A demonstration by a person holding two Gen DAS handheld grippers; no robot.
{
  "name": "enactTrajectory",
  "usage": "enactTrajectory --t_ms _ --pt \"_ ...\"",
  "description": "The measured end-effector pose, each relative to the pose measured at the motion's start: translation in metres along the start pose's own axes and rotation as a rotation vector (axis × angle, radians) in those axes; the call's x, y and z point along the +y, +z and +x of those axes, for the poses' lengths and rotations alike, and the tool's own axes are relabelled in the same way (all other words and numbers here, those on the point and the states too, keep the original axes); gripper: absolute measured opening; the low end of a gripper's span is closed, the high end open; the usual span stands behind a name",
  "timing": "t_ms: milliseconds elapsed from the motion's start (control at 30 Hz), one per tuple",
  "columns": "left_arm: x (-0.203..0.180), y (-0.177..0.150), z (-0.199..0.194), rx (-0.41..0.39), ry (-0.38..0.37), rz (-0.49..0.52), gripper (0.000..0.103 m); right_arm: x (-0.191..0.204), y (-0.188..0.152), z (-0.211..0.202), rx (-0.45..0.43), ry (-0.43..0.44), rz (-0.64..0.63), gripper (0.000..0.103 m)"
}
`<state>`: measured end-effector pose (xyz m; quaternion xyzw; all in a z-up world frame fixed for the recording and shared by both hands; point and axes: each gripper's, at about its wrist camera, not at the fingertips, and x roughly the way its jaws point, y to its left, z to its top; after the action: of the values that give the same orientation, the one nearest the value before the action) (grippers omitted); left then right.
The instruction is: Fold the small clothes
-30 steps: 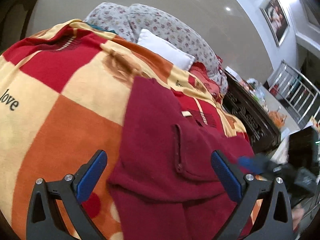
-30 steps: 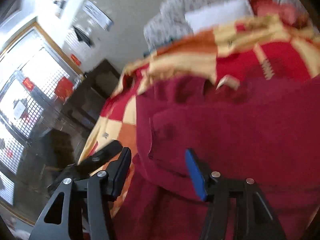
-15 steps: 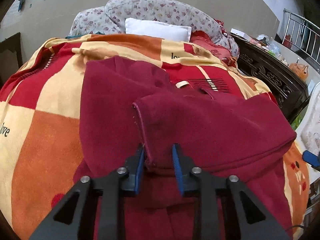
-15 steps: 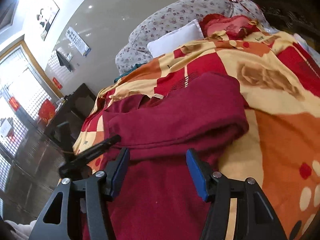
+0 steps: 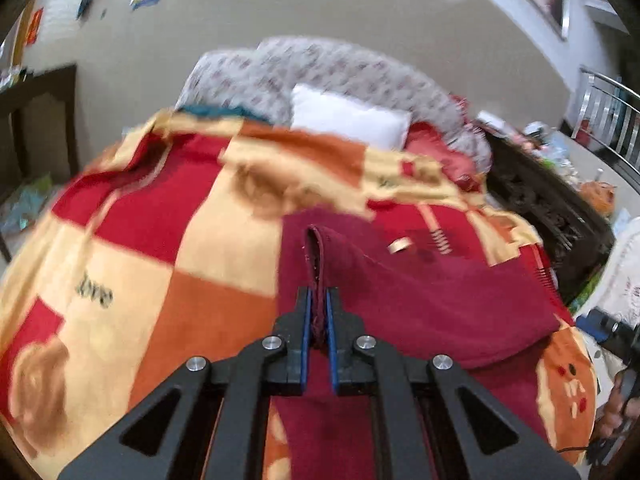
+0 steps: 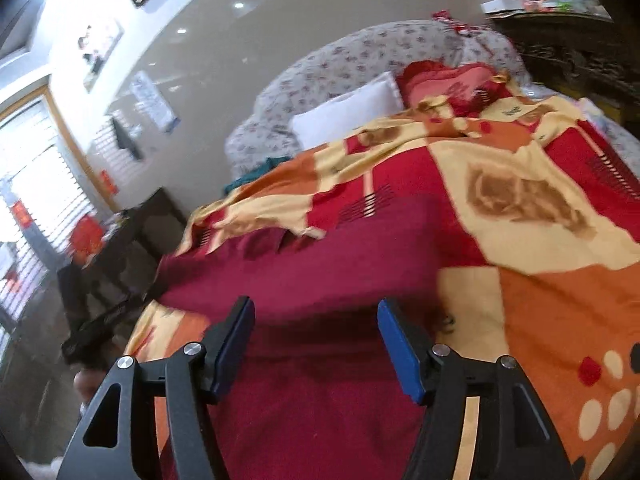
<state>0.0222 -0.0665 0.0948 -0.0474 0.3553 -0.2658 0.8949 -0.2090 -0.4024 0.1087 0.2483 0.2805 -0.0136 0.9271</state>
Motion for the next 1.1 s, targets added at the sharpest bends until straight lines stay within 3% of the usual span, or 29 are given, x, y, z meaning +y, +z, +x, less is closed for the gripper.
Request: enactTrajectory --t_ms 133,233,367,400,433,567,733,833,867,900,967,1033,1100 --pt "-0.001 -0.017 0.03 0.056 0.01 0.007 0.007 0.005 0.012 0.032 0.035 -0.067 -0.022 0.059" --pt "-0.008 -0.022 0.038 0.063 0.019 0.021 0.007 0.009 0.011 0.057 0.105 -0.174 -0.105 0.05" --pt "-0.01 -0.028 0.04 0.068 -0.015 0.024 0.007 -0.015 -0.003 0.079 0.209 -0.335 -0.194 0.022" --pt "-0.012 -0.028 0.042 0.074 -0.03 0.024 0.007 -0.022 -0.005 0.08 0.208 -0.368 -0.206 0.011" --pt "-0.014 -0.029 0.044 0.078 -0.033 0.03 0.007 -0.032 -0.006 0.078 0.194 -0.414 -0.216 0.009" --pt "-0.027 -0.03 0.045 0.061 0.013 0.093 0.011 -0.053 0.003 0.066 0.156 -0.441 -0.148 0.01" --pt "-0.017 -0.026 0.035 0.037 0.011 0.043 0.018 -0.043 0.011 0.04 0.079 -0.371 -0.115 0.015" --pt "-0.014 -0.024 0.026 -0.028 0.043 0.033 0.046 -0.019 0.009 0.039 0.057 -0.318 -0.154 0.015" --pt "-0.014 -0.023 0.025 -0.037 0.048 0.036 0.055 -0.01 0.007 0.044 0.067 -0.303 -0.182 0.015" --pt "-0.015 -0.022 0.026 -0.041 0.057 0.045 0.056 -0.002 0.005 0.048 0.084 -0.293 -0.207 0.015" --pt "-0.018 -0.022 0.032 -0.034 0.083 0.063 0.056 0.006 -0.003 0.062 0.141 -0.318 -0.268 0.015" --pt "-0.018 -0.022 0.041 -0.02 0.102 0.073 0.056 0.003 -0.011 0.075 0.186 -0.404 -0.31 0.015" --pt "-0.015 -0.024 0.058 0.028 0.143 0.079 0.056 -0.012 -0.015 0.082 0.211 -0.406 -0.277 0.013"
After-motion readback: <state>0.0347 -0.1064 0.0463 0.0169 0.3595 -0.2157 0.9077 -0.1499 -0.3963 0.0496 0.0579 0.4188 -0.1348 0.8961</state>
